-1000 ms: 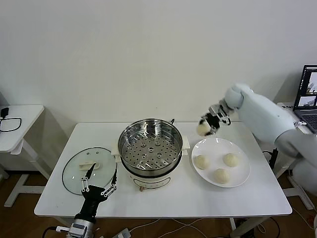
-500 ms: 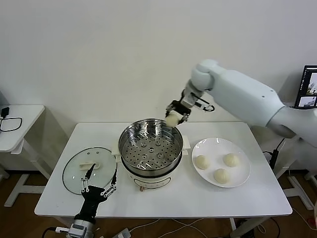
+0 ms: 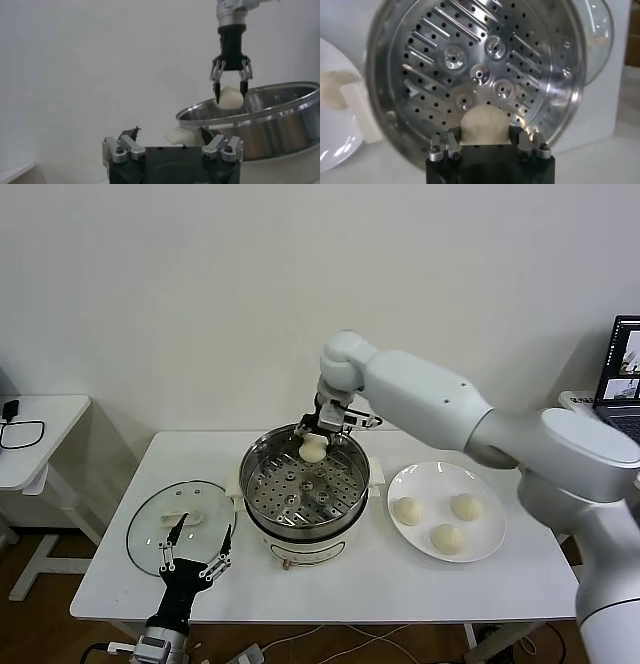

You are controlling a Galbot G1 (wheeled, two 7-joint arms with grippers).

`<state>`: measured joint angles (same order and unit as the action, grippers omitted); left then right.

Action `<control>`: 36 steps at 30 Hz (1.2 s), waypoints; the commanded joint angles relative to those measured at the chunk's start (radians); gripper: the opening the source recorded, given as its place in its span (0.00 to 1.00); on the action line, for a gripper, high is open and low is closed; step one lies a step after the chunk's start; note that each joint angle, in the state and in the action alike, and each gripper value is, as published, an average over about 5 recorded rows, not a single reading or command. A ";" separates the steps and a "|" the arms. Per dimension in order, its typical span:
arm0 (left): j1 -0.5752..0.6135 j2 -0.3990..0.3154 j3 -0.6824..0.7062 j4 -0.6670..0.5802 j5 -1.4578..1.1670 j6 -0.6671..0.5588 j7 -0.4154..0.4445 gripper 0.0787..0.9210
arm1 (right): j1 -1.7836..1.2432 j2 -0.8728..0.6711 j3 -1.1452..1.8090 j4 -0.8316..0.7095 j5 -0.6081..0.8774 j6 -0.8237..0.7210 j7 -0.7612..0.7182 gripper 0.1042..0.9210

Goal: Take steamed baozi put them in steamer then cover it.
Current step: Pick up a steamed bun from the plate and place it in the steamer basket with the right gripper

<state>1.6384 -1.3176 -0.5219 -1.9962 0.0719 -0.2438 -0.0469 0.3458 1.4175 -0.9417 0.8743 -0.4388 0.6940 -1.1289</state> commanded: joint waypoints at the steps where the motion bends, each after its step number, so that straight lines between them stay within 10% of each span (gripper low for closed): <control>1: -0.002 0.000 0.001 0.006 0.000 -0.002 -0.001 0.88 | -0.061 0.096 0.023 -0.130 -0.100 0.034 0.018 0.67; 17: -0.005 0.000 0.001 0.007 -0.002 -0.002 -0.003 0.88 | -0.030 0.053 0.019 -0.039 -0.039 0.015 0.013 0.88; 25: -0.005 0.001 0.007 0.000 -0.001 0.003 -0.003 0.88 | 0.144 -0.172 -0.075 0.201 0.337 -0.235 -0.122 0.88; 36: -0.006 0.004 0.020 -0.012 -0.001 0.007 -0.003 0.88 | 0.317 -0.457 -0.338 0.155 0.857 -0.704 -0.171 0.88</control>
<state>1.6330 -1.3149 -0.5043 -2.0055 0.0705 -0.2377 -0.0498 0.5418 1.1724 -1.1133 0.9918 0.0436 0.3127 -1.2499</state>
